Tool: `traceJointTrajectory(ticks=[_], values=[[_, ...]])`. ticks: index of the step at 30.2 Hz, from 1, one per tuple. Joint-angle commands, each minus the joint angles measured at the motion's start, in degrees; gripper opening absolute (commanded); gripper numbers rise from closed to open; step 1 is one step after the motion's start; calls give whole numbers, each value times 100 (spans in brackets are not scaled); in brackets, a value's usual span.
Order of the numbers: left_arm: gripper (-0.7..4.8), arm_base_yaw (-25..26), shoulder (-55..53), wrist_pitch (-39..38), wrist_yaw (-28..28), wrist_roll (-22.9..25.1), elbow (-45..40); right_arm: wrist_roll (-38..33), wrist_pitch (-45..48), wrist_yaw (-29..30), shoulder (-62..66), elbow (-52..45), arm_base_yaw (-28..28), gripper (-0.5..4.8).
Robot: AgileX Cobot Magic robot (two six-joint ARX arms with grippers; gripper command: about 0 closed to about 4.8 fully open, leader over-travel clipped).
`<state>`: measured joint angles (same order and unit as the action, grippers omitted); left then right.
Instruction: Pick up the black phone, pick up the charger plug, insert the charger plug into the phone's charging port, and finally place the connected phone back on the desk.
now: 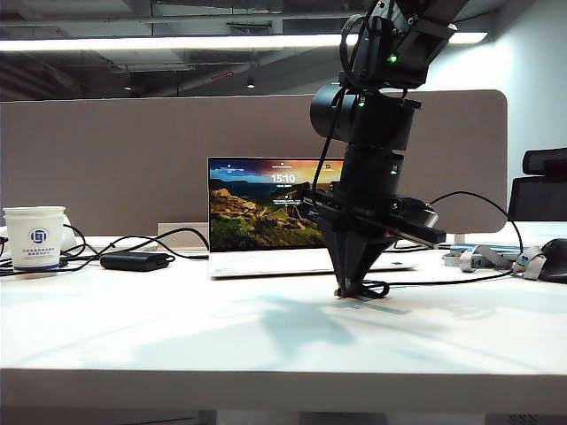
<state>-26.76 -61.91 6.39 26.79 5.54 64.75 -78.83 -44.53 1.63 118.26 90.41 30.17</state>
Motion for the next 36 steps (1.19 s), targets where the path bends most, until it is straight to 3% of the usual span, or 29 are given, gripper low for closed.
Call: traceJointTrajectory(ticks=[1,9,22,29,36], values=[[-6,-11,39,227,-2,2,37,179,-44,-2,-4,7,9,-8],[-6,-11,39,225,-2,2,37,728,-17,133,-85,9,-52,-8],[-6,-9,81,162,-2,0,37,2188,540,1593,-999,9,-776,-6],[-6,-11,83,127,4,-24,37,2378,1871,2647,-1613,9,-1176,-7],[-6,-11,81,2,293,-20,37,2708,3893,3976,-1784,9,-1403,-7]])
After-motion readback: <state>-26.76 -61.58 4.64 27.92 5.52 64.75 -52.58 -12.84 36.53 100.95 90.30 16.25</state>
